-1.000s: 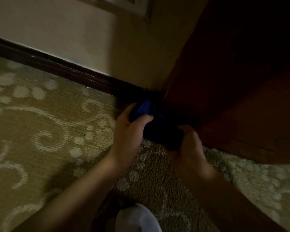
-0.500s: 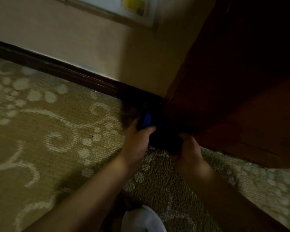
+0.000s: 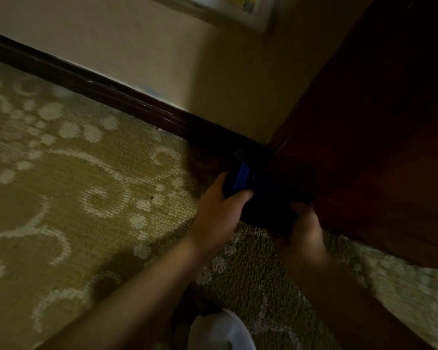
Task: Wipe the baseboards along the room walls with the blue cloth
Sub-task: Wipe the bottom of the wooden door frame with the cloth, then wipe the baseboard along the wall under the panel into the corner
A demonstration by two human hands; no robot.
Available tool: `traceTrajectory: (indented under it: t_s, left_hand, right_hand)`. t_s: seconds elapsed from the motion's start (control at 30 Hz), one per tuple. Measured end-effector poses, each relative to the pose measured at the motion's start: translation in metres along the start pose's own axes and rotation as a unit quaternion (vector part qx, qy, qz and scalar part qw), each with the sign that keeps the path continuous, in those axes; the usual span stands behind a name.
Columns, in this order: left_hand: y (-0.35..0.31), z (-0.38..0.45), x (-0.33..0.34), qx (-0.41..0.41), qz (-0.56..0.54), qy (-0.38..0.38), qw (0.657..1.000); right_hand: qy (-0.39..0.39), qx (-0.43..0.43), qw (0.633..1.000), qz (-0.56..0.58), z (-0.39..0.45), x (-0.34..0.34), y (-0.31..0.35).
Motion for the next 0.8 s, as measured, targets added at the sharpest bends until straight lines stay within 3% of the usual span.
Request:
traceTrajectory:
  t_s: [0.23, 0.4, 0.47, 0.53, 0.63, 0.8]
  left_hand:
    - [-0.004, 0.002, 0.000, -0.041, -0.073, -0.001, 0.996]
    - [-0.047, 0.004, -0.011, -0.066, 0.038, 0.074, 0.994]
    - [-0.054, 0.012, -0.022, -0.061, 0.104, 0.064, 0.991]
    - [-0.044, 0.023, -0.045, -0.088, 0.141, 0.006, 0.986]
    - [-0.008, 0.035, -0.075, -0.125, 0.130, -0.058, 0.982]
    - [0.006, 0.042, -0.096, -0.156, 0.026, -0.022, 0.987]
  right_hand:
    - [-0.035, -0.012, 0.999, 0.001, 0.007, 0.003, 0.001]
    - [-0.021, 0.009, 0.999, 0.041, -0.015, 0.025, -0.011]
    - [-0.001, 0.027, 0.999, 0.024, -0.012, 0.032, -0.022]
    - [0.005, 0.029, 1.000, 0.005, -0.007, 0.040, -0.029]
    - [-0.001, -0.007, 1.000, -0.017, 0.004, 0.049, -0.038]
    - [0.034, -0.073, 0.992, -0.097, -0.006, 0.061, -0.035]
Point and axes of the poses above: each hand's wrist, its own z-axis towards the middle knuckle, its own x-axis out of the palm, y = z × x, the point moved 7 cm from there along z, towards the middle knuckle, and after that the axes turned 6 degrees about -z, right-handed, at the moved point
